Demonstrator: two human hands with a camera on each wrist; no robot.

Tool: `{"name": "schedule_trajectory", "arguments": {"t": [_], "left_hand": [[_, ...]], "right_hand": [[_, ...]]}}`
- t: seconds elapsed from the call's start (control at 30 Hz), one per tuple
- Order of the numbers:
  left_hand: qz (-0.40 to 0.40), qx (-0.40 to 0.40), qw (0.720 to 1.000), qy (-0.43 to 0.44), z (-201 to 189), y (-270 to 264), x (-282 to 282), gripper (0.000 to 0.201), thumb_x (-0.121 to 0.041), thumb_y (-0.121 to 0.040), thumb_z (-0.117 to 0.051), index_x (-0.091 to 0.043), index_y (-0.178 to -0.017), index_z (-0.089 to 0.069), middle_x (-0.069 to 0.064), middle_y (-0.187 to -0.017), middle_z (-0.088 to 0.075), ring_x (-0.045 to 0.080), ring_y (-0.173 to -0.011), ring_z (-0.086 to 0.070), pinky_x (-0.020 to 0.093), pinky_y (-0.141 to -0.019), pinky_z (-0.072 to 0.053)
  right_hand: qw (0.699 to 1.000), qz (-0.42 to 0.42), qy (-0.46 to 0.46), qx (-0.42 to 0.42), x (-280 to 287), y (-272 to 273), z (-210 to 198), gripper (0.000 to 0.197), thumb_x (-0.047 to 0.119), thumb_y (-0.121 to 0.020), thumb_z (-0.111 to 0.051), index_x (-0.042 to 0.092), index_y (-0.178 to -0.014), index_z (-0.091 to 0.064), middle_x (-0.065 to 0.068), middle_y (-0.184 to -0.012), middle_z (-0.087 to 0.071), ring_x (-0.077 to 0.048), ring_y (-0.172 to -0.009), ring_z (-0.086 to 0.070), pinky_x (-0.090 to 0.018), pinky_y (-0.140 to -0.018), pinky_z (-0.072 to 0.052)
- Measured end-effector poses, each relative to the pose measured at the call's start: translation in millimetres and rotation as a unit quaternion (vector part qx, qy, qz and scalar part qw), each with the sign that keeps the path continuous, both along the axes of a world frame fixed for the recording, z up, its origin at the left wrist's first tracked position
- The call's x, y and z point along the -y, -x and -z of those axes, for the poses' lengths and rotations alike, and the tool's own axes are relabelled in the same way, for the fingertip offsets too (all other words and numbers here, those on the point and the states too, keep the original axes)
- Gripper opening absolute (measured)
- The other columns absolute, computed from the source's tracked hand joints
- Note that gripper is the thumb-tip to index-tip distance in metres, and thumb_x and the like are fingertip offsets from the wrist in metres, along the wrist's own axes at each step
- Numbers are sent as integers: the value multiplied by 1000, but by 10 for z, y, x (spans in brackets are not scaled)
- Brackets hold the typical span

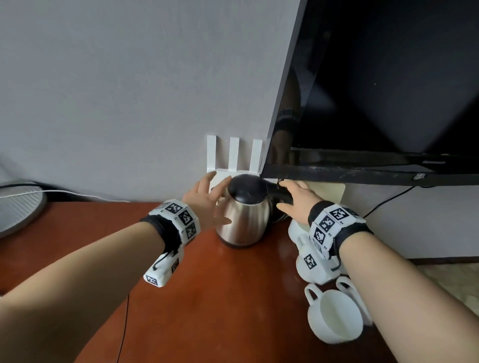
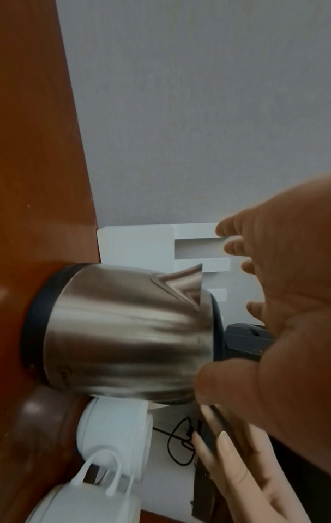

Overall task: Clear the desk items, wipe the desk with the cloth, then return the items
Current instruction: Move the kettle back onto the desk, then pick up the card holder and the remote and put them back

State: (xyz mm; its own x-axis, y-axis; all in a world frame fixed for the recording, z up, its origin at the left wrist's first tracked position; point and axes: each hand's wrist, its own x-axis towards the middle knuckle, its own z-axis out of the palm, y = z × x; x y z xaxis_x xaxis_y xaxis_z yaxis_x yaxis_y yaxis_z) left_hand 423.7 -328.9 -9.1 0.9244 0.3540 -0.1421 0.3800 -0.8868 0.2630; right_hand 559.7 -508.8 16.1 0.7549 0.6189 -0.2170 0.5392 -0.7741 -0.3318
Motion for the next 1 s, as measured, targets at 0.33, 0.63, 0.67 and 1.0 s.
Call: {"name": "schedule_trajectory", "arguments": {"t": [0.33, 0.63, 0.67, 1.0], "left_hand": [[-37, -24, 999, -28, -147, 1246, -218, 93, -49, -84, -60, -36, -148, 7, 0, -156, 10, 24, -145, -7, 38, -118, -10], [-142, -85, 986, -32, -22, 2691, -1033, 89, -47, -82, -63, -34, -149, -6, 0, -156, -7, 22, -144, -14, 37, -116, -21], [-150, -94, 984, -30, 20, 2874, -1154, 88, -46, -82, -64, -33, -149, -8, -1, -155, -8, 22, -144, -15, 37, -116, -23], [-176, -191, 965, -28, 278, 4380, -2212, 87, -50, -82, -62, -31, -149, -10, -1, -155, -12, 23, -144, -16, 38, -115, -26]], "right_hand": [[992, -125, 20, 16, -209, 888, -112, 64, 34, -91, -54, 25, -146, -22, -3, -152, -16, -26, -140, -22, -35, -114, -22], [978, -204, 33, -13, -1129, 2012, 82, 64, 36, -91, -53, 30, -146, -21, -1, -152, -17, -23, -141, -19, -34, -113, -23], [977, -211, 34, -10, -1255, 2154, 111, 64, 37, -91, -53, 30, -146, -21, 0, -152, -17, -23, -140, -19, -35, -113, -23], [964, -248, 90, -35, -2528, 3512, 392, 62, 35, -93, -51, 32, -146, -20, 0, -152, -18, -23, -139, -22, -38, -109, -30]]}}
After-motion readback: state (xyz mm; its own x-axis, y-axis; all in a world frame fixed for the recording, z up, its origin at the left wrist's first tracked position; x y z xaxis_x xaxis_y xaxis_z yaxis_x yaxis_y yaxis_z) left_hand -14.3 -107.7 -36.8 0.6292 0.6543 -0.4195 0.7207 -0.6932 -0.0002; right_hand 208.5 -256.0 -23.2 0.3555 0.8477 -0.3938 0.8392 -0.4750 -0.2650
